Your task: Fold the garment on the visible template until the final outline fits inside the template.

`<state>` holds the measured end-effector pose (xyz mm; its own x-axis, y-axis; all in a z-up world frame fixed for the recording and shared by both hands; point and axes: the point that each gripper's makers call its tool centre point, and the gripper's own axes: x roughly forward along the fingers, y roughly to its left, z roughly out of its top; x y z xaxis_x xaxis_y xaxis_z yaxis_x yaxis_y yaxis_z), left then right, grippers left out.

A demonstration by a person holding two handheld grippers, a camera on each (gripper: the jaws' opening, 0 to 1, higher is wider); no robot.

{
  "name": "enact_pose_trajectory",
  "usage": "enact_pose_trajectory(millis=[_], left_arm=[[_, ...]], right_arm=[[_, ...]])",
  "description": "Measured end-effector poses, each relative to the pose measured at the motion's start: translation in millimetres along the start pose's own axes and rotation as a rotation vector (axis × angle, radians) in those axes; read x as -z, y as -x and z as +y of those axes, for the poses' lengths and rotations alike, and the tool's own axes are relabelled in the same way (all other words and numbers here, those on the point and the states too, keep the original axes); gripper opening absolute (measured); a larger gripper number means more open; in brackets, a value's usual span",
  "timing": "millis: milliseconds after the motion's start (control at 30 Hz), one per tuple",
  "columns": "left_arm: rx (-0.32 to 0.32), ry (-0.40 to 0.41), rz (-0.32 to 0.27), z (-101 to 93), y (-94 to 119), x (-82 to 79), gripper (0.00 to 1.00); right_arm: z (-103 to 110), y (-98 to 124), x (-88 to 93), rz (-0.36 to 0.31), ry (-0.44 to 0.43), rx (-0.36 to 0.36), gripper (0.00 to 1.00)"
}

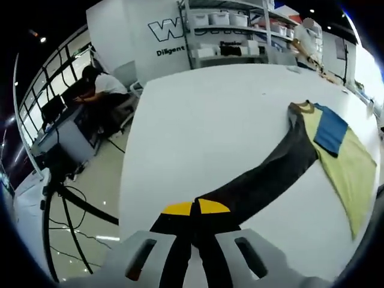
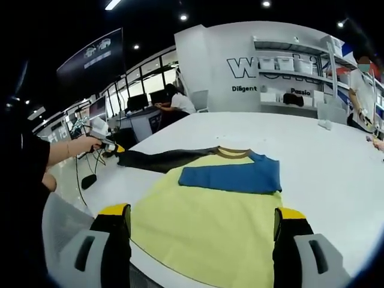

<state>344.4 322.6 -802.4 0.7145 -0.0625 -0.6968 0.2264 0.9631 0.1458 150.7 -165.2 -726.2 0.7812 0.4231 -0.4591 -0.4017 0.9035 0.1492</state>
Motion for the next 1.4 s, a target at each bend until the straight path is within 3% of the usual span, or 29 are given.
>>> enact_pose_trajectory(millis=[367,833,900,1033,1167,1400], left_arm=[[-0.032,0.068,0.069,10.7,-33,11.4,0.0],[-0.051,0.003,0.137,9.9,-37,29.1,0.02],[-0.057,0.017,0.13,11.2,-34,32.3,0.08],[-0.069,0.062,0.097,14.4,-29,32.1,0.34],[-0.09,0.111,0.056,19.8,-16,28.5,0.53],[-0.046,0.15,-0.04,10.7,-1,27.9,0.88]], right_arm=[[-3,2,3.5,0.012,-0.019,0.013,0.99],[-3,1,7.3,0.032,-0.007,0.017,0.99],[-2,1,8.1,0.035,-0.001,0.014,0.99],[-1,1,7.1,0.03,0.0,0.01,0.99],[2,1,6.0,0.03,0.006,0.004,0.99],[12,0,6.2,0.032,0.02,-0.029,0.99]])
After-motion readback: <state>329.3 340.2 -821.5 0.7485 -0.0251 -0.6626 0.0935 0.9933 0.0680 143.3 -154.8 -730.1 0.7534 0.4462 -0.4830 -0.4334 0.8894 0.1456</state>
